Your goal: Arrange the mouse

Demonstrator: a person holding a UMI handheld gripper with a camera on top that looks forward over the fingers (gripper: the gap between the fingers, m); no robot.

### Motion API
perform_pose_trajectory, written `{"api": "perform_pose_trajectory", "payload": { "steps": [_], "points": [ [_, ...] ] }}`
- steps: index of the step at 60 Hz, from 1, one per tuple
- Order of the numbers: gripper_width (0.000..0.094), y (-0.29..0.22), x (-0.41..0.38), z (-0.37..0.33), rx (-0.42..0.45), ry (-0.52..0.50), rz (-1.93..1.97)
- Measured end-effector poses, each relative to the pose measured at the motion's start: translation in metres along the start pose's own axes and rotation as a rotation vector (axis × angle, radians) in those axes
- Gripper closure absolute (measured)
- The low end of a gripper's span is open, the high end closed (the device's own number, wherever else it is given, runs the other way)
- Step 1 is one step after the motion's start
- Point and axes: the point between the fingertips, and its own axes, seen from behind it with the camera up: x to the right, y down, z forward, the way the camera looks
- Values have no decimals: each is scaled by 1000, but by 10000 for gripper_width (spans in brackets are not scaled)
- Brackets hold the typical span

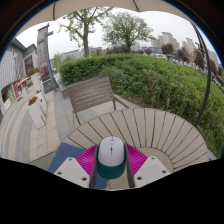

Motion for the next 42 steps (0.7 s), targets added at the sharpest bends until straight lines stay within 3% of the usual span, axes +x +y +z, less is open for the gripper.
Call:
{"api": "perform_pose_trajectory", "payload": {
  "steps": [9,19,25,29,42],
  "points": [
    [498,48,-83,27,-53,-8,34],
    [476,109,-120,67,-84,73,-17],
    [369,119,-123,68,-78,115,-49],
    [68,122,-123,56,-124,132,-44],
    [92,108,-124,-56,-238,193,-32]
  ]
}}
